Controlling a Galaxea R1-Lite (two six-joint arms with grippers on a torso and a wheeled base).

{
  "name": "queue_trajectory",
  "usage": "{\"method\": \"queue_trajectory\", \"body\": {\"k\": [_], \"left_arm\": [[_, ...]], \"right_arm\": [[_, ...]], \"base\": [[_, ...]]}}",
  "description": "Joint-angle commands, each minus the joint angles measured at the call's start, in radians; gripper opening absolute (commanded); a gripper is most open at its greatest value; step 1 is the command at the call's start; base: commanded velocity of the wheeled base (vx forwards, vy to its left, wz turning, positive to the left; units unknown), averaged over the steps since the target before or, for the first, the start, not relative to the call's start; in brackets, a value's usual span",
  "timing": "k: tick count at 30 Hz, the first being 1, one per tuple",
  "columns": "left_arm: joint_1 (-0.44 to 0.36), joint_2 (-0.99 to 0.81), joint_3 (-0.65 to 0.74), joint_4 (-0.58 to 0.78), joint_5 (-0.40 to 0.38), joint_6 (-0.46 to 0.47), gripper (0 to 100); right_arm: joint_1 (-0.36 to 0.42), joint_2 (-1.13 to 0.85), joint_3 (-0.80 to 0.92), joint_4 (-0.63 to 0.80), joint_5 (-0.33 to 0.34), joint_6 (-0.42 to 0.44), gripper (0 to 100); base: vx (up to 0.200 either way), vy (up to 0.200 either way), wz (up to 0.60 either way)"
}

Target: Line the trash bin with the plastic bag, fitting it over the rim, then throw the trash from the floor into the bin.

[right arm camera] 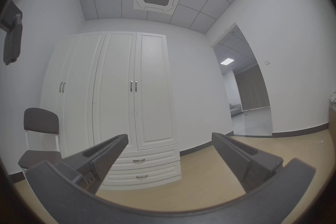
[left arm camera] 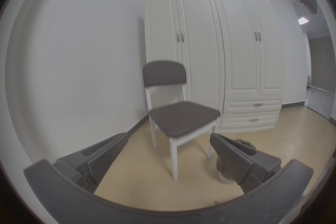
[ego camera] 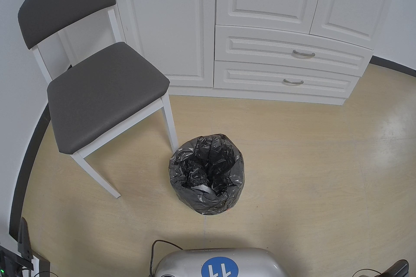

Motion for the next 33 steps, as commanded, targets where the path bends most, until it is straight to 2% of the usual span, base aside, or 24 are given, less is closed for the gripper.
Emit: {"method": "queue_trajectory", "body": {"k": [1, 7, 10, 12, 18, 19, 20, 22, 24, 30, 33], "left_arm": [[0.001, -0.011, 0.023, 0.096, -0.042, -0.063, 100], [0.001, -0.011, 0.023, 0.097, -0.043, -0.068, 100], [0.001, -0.011, 0.023, 0.099, -0.084, -0.072, 100], [0.003, -0.011, 0.023, 0.102, -0.175, -0.098, 100], [0.004, -0.011, 0.023, 0.106, -0.152, -0.115, 100], [0.003, -0.011, 0.023, 0.108, -0.098, -0.066, 100], [0.001, -0.011, 0.023, 0.108, -0.088, -0.035, 100], [0.001, -0.011, 0.023, 0.109, -0.083, -0.017, 100], [0.001, -0.011, 0.023, 0.109, -0.083, -0.042, 100], [0.001, -0.011, 0.023, 0.111, -0.114, -0.052, 100], [-0.001, -0.011, 0.023, 0.154, -0.193, -0.045, 100]], "right_arm": [[0.0, -0.011, 0.018, 0.008, -0.006, -0.006, 100], [0.0, -0.011, 0.018, 0.051, -0.008, 0.002, 100], [0.0, -0.011, 0.018, 0.096, 0.001, 0.003, 100], [0.0, -0.011, 0.018, 0.154, 0.006, 0.011, 100], [0.0, -0.011, 0.018, 0.243, 0.014, 0.032, 100], [0.0, -0.011, 0.018, 0.287, 0.021, 0.042, 100], [0.0, -0.011, 0.018, 0.309, 0.024, 0.043, 100], [0.0, -0.011, 0.018, 0.35, 0.038, 0.043, 100], [0.0, -0.011, 0.018, 0.39, 0.06, 0.043, 100], [0.0, -0.011, 0.018, 0.485, 0.115, 0.039, 100], [0.0, -0.011, 0.018, 0.561, 0.133, 0.039, 100]], "base": [[0.0, 0.0, 0.0], [0.0, 0.0, 0.0], [0.0, 0.0, 0.0], [0.0, 0.0, 0.0], [0.0, 0.0, 0.0], [0.0, 0.0, 0.0], [0.0, 0.0, 0.0], [0.0, 0.0, 0.0], [0.0, 0.0, 0.0], [0.0, 0.0, 0.0], [0.0, 0.0, 0.0]]}}
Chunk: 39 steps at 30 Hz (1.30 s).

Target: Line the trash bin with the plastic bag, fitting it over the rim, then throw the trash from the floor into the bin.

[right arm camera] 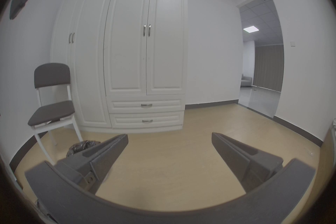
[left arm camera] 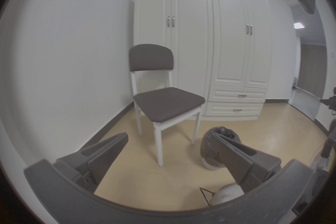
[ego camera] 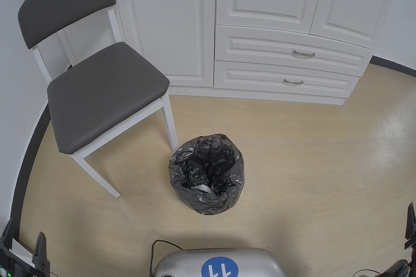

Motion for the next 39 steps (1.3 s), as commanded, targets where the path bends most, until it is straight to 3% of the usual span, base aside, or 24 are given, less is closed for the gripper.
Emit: {"method": "queue_trajectory", "body": {"k": [1, 5, 6, 16, 28, 39], "left_arm": [[-0.001, -0.013, 0.016, 0.054, -0.057, 0.013, 100], [-0.001, -0.013, 0.018, 0.046, -0.06, 0.043, 100], [-0.001, -0.013, 0.018, 0.045, -0.06, 0.039, 100], [-0.001, -0.013, 0.018, 0.045, -0.06, 0.037, 100], [-0.001, -0.013, 0.018, 0.045, -0.06, 0.039, 100], [-0.001, -0.013, 0.018, 0.045, -0.065, 0.043, 100]], "right_arm": [[0.0, -0.014, 0.017, 0.066, 0.017, -0.003, 100], [0.0, -0.014, 0.017, 0.082, 0.055, -0.007, 100], [0.0, -0.014, 0.017, 0.082, 0.096, -0.01, 100], [0.0, -0.014, 0.016, 0.094, 0.244, -0.029, 100], [0.0, -0.014, 0.017, 0.094, 0.236, -0.066, 100], [0.002, -0.014, 0.016, 0.123, 0.262, 0.02, 100]], "base": [[0.0, 0.0, 0.0], [0.0, 0.0, 0.0], [0.0, 0.0, 0.0], [0.0, 0.0, 0.0], [0.0, 0.0, 0.0], [0.0, 0.0, 0.0]]}}
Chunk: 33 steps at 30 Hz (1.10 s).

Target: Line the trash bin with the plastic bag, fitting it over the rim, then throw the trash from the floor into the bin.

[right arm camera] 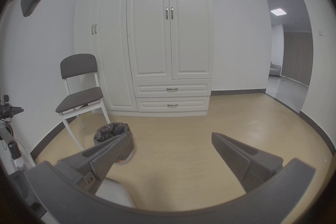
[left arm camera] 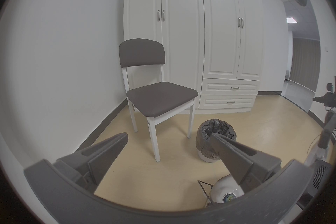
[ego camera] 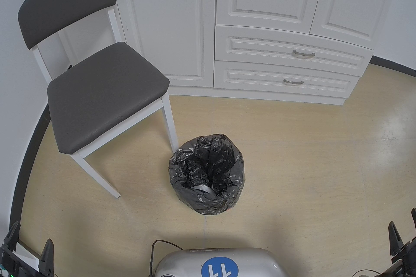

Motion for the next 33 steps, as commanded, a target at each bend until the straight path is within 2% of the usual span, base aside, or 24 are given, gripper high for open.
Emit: {"method": "queue_trajectory", "body": {"k": [1, 6, 15, 21, 25, 27, 33], "left_arm": [[0.001, -0.016, 0.017, 0.0, -0.001, 0.002, 100], [-0.001, -0.016, 0.017, -0.003, -0.009, 0.007, 100], [-0.001, -0.016, 0.017, -0.003, 0.0, -0.009, 100], [0.001, -0.016, 0.017, -0.003, -0.023, 0.039, 100], [0.001, -0.016, 0.017, -0.004, -0.015, 0.001, 100], [-0.001, -0.016, 0.017, -0.004, -0.001, -0.032, 100], [-0.001, -0.016, 0.017, -0.004, 0.011, -0.036, 100]], "right_arm": [[0.0, -0.015, 0.016, -0.002, 0.001, 0.001, 100], [0.0, -0.015, 0.016, 0.029, 0.042, -0.068, 100], [0.001, -0.015, 0.018, 0.027, 0.033, -0.01, 100], [0.0, -0.015, 0.016, 0.032, 0.042, -0.07, 100], [0.001, -0.015, 0.018, 0.026, 0.033, -0.009, 100], [0.0, -0.015, 0.018, 0.027, 0.031, -0.012, 100], [0.0, -0.015, 0.018, 0.026, 0.03, -0.015, 100]], "base": [[0.0, 0.0, 0.0], [0.0, 0.0, 0.0], [0.0, 0.0, 0.0], [0.0, 0.0, 0.0], [0.0, 0.0, 0.0], [0.0, 0.0, 0.0], [0.0, 0.0, 0.0]]}}
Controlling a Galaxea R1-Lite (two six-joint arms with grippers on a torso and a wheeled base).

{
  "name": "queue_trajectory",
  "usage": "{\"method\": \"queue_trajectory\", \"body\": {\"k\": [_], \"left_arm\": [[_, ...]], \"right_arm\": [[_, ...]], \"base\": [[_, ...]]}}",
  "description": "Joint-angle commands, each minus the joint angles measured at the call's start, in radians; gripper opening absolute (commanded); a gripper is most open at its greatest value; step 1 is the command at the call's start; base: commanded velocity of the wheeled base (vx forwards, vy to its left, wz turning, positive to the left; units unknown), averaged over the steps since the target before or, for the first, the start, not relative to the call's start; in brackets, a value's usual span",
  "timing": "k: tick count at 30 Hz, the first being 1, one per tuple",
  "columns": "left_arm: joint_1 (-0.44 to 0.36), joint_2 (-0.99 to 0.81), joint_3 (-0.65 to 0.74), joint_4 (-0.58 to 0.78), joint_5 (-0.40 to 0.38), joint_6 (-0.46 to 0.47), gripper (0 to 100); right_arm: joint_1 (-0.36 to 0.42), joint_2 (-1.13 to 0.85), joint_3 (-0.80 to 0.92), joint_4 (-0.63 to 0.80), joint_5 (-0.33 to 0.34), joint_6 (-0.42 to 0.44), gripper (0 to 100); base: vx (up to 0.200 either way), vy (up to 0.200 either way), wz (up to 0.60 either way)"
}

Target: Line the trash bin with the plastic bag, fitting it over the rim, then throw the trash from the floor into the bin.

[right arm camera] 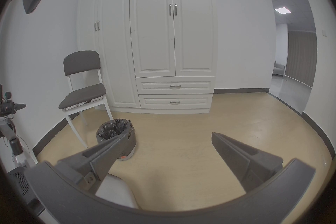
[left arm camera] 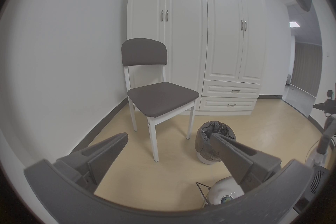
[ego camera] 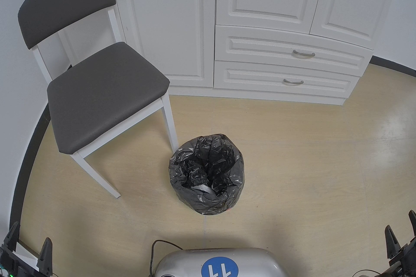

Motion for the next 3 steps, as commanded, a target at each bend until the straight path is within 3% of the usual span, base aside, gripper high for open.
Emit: {"method": "queue_trajectory", "body": {"k": [1, 3], "left_arm": [[0.0, -0.016, 0.017, 0.0, 0.0, 0.0, 100], [0.0, -0.016, 0.017, 0.0, 0.0, 0.0, 100]], "right_arm": [[0.0, -0.016, 0.018, -0.001, -0.001, 0.0, 100], [0.0, -0.016, 0.018, -0.001, -0.001, 0.0, 100]], "base": [[0.0, 0.0, 0.0], [0.0, 0.0, 0.0]]}}
